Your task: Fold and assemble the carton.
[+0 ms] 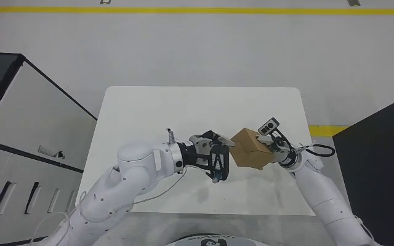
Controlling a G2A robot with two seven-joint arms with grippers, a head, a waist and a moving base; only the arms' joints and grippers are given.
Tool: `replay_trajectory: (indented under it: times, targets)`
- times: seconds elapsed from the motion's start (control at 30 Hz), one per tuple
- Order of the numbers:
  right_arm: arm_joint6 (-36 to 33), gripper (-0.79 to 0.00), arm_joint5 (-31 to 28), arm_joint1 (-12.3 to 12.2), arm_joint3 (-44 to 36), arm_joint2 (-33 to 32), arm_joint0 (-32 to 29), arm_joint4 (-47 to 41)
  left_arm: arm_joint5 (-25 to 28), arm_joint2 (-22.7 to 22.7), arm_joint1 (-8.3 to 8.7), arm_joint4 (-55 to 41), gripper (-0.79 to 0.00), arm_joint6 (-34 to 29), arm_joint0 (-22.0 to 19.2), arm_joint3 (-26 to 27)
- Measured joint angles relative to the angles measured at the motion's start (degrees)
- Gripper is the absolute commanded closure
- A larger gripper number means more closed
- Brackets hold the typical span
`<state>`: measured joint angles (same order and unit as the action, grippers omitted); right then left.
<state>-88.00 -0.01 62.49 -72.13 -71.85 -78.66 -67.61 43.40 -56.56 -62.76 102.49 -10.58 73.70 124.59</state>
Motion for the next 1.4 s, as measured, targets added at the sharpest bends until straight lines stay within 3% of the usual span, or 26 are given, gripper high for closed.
replay_trajectory:
  times: [0.03,0.07,0.1,0.13,0.2,0.6,0.8,0.97,1.1,1.4]
  targets:
    - [0.00,0.000,0.00,0.00,0.00,0.00,0.00,0.00,-0.25,0.08,-0.01,0.01,-0.102,0.20,0.06,-0.11]
    - [0.00,0.000,0.00,0.00,0.00,0.00,0.00,0.00,-0.48,0.17,-0.01,0.07,-0.385,0.46,0.09,-0.16]
    - [0.00,0.000,0.00,0.00,0.00,0.00,0.00,0.00,-0.54,0.20,-0.01,0.10,-0.517,0.58,0.09,-0.17]
    - [0.00,0.000,0.00,0.00,0.00,0.00,0.00,0.00,-0.56,0.20,-0.01,0.12,-0.573,0.62,0.09,-0.17]
    - [0.00,0.000,0.00,0.00,0.00,0.00,0.00,0.00,-0.54,0.20,-0.01,0.12,-0.785,0.62,0.09,-0.17]
    - [1.21,0.000,-1.06,-0.10,-0.81,-0.53,0.08,1.33,-0.87,-1.61,0.24,-0.81,-0.785,0.61,0.90,0.79]
    - [1.98,0.000,-9.56,-1.79,-4.49,-6.87,1.15,13.46,4.45,-8.98,1.20,-10.89,-0.785,2.66,3.14,0.70]
    - [1.73,0.000,-17.56,-3.33,-11.27,-11.44,2.99,29.33,10.41,-16.19,2.26,-19.03,-0.785,1.64,5.00,-0.68]
    - [3.69,0.000,-19.98,-3.89,-17.93,-11.42,3.25,40.63,11.83,-17.55,2.56,-23.97,-0.785,-0.26,6.40,-1.69]
    - [3.73,0.000,-19.98,-3.88,-17.96,-11.42,3.21,40.34,11.24,-17.38,2.55,-24.82,-0.785,0.91,6.92,-2.41]
